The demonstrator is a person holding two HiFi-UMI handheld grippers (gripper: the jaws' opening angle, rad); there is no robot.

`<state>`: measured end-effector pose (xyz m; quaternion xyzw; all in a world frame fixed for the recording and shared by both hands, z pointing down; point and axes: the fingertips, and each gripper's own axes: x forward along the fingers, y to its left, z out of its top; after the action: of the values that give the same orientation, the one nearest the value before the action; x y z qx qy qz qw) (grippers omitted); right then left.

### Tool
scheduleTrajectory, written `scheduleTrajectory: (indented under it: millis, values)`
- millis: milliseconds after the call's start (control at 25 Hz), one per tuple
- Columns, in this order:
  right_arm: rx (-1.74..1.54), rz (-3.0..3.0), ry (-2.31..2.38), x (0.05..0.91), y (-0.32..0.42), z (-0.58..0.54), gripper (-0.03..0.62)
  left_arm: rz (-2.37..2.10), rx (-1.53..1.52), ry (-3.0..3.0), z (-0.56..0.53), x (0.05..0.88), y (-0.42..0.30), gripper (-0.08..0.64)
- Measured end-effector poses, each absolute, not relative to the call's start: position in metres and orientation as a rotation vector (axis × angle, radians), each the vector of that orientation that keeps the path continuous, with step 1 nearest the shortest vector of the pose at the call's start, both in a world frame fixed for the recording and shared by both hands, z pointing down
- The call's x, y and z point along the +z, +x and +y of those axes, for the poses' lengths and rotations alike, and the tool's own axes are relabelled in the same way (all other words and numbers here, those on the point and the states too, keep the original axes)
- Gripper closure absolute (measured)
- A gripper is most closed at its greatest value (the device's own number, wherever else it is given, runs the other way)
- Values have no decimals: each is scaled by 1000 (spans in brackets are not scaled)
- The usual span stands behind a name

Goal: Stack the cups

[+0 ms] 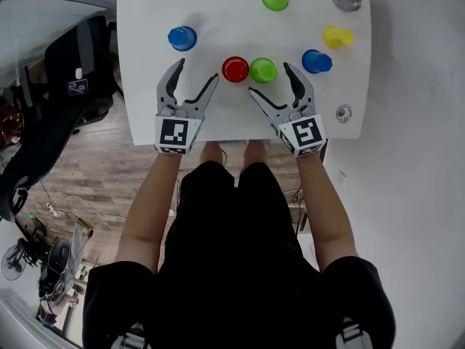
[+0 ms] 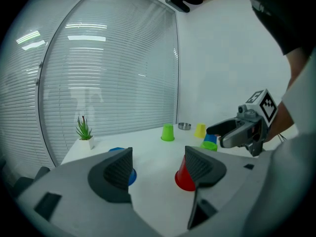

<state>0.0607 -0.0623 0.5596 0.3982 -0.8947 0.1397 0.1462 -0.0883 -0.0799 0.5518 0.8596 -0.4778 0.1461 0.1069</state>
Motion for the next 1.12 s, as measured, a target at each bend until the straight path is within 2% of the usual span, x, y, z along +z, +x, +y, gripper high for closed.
scheduleTrajectory:
  millis: [440,920,1000,1120]
  values:
    - [311,-2720,1159,481,34,-82,158,-1529,506,2461,-128,568,-131,186]
    - [322,-2708,1139,486,18,-92,160,-1513,550,2423,-160,604,-141,187]
    - [325,-2705,1141,487,17,-93,160,-1494,563,2431,-162,608,-141,206]
    - [325,-2701,1148,487,18,-94,161,-1469,569,2456,-163,610,-140,302]
